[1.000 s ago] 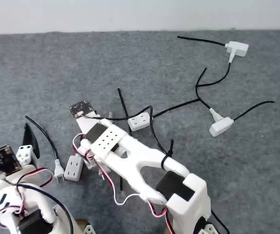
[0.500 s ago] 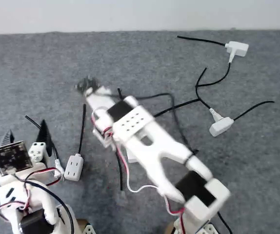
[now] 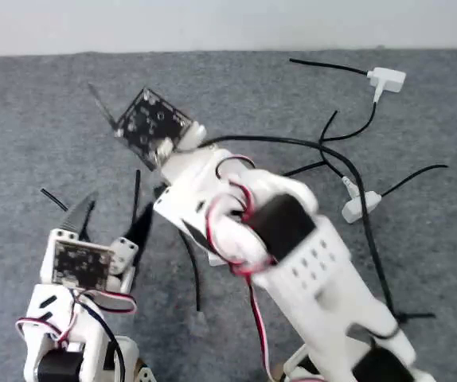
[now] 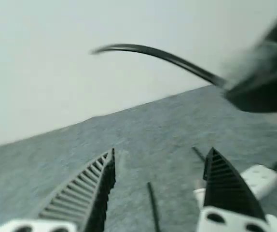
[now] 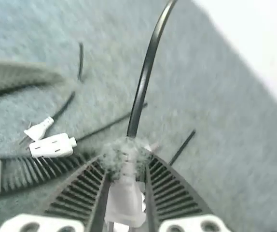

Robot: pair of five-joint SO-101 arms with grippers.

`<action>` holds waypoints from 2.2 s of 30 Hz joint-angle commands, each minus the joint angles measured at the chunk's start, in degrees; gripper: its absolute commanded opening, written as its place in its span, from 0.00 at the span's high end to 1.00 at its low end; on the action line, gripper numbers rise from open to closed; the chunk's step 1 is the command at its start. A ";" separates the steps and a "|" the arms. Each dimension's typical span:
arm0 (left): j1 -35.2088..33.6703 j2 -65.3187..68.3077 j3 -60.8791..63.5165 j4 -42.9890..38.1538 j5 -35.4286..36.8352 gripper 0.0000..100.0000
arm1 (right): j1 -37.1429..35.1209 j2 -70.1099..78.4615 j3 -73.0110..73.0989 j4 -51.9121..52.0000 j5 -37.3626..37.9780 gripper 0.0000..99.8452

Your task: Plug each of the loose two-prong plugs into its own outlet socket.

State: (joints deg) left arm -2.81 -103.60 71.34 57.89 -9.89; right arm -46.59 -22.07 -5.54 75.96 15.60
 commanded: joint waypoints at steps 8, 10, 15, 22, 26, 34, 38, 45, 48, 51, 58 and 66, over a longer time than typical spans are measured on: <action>15.38 -0.62 -4.70 -1.41 -3.52 0.70 | -2.24 -8.31 -3.34 1.27 2.29 0.99; 16.26 -0.62 -4.79 -1.58 -3.25 0.70 | -2.86 -8.22 -3.16 2.07 2.29 0.99; 18.99 -0.62 -4.79 -1.32 -3.16 0.70 | -6.29 -8.66 -3.87 5.93 2.29 0.99; 23.47 -0.62 -9.36 -1.32 -1.23 0.70 | -6.90 -13.67 -4.66 8.84 5.89 0.99; 23.56 -0.62 -12.53 -1.41 -0.26 0.70 | -6.90 -14.55 -4.66 9.45 5.89 0.99; 23.65 -0.62 -9.98 -1.67 0.79 0.70 | -12.53 -15.08 -4.48 11.74 5.54 0.99; 23.65 -0.62 -9.36 -1.93 1.14 0.70 | -12.88 -15.08 -4.48 13.14 5.54 0.99; 23.65 -0.62 -6.11 -1.85 1.14 0.70 | -12.79 -15.08 -4.40 13.76 5.71 0.99; 23.74 -0.62 -5.58 -1.76 1.23 0.70 | -12.70 -14.81 -4.40 13.32 5.98 0.99; 23.74 -0.70 -6.81 -0.62 1.05 0.70 | -10.15 -14.99 -4.48 11.82 8.35 0.99; 29.54 -0.70 -14.37 3.34 0.79 0.70 | -6.90 -15.08 -4.75 7.08 12.92 0.99; 30.24 -0.70 -16.13 0.53 0.09 0.70 | -6.90 -15.16 -4.66 -1.98 12.92 0.99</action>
State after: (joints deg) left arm 26.99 -103.60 58.77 60.97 -9.36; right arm -54.15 -35.96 -7.38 79.03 28.00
